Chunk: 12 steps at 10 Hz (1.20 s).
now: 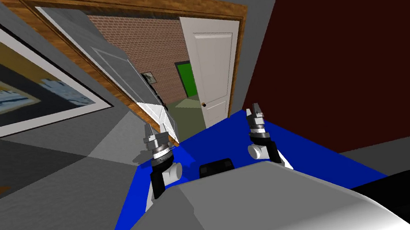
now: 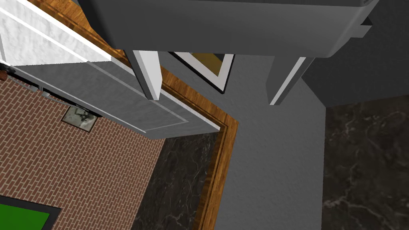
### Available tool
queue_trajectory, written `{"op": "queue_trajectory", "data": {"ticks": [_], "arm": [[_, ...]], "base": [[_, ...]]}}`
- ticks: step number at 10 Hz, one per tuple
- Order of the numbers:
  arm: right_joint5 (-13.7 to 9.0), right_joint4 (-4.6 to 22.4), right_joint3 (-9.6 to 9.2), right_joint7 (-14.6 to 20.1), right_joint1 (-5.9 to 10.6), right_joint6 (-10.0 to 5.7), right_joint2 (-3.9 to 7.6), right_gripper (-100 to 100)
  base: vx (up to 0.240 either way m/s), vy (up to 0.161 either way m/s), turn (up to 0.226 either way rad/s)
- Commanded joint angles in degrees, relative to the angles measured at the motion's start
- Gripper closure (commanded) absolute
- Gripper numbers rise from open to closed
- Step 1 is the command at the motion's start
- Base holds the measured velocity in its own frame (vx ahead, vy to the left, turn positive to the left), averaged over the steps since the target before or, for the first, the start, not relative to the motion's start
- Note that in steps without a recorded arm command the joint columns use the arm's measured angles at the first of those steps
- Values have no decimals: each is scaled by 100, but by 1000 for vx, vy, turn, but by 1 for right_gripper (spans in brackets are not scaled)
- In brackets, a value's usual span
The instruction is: Push the door open
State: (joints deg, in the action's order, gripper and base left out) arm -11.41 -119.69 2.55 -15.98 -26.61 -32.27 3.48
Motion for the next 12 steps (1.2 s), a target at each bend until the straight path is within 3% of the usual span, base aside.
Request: {"op": "queue_trajectory", "data": {"ticks": [1,12], "arm": [[-87,210,37,-218,54,-46,56,-100],[-702,1728,234,-1790,369,-389,398,-100]], "base": [[61,-16,186],[63,-26,203]]}}
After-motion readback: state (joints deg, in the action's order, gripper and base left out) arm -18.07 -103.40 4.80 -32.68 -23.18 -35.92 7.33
